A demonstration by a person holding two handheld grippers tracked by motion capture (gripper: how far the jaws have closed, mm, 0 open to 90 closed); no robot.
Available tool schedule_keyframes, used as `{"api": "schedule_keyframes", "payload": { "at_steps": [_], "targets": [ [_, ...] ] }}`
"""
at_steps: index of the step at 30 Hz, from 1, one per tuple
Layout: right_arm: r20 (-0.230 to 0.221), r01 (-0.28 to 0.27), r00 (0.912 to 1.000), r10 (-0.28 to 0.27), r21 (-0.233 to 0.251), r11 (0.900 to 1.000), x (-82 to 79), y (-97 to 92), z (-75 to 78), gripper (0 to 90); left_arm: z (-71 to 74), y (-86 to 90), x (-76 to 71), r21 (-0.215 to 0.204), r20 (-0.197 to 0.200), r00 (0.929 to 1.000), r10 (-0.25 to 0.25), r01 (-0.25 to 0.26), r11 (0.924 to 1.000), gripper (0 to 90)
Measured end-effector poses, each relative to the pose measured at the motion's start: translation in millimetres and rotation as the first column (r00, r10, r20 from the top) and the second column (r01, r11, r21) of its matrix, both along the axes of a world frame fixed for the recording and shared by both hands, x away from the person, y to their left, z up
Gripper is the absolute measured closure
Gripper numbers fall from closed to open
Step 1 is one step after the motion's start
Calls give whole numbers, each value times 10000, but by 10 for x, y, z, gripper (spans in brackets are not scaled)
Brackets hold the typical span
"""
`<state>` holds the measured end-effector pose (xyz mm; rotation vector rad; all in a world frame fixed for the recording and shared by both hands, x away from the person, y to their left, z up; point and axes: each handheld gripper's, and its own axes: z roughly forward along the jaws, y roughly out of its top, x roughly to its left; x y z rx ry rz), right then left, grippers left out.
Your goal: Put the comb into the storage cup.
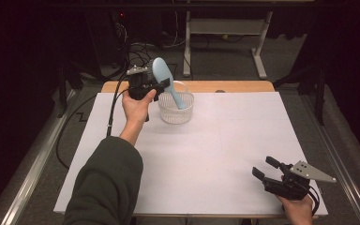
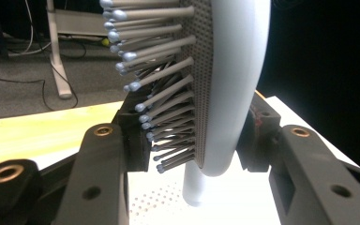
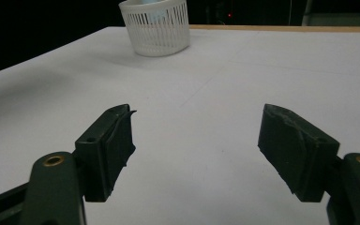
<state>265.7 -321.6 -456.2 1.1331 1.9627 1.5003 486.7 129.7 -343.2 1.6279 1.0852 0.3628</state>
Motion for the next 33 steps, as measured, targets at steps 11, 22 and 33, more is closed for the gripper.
{"api": "schedule_keyframes", "payload": {
  "at_steps": [11, 22, 33],
  "targets": [
    [-38, -46, 10000, 47, 40, 10000, 2, 4, 0, 271, -137, -107, 62, 364, -246, 9995, -201, 210, 9991, 539],
    [-126, -40, 9999, 40, -1, 10000, 5, 5, -5, 271, -241, -157, 118, 426, -571, 9983, -86, 110, 9990, 537],
    [-182, -6, 9998, 5, -56, 10000, 9, 4, -10, 272, -308, -203, 140, 603, -790, 9967, -172, 220, 9979, 532]
  ]
}}
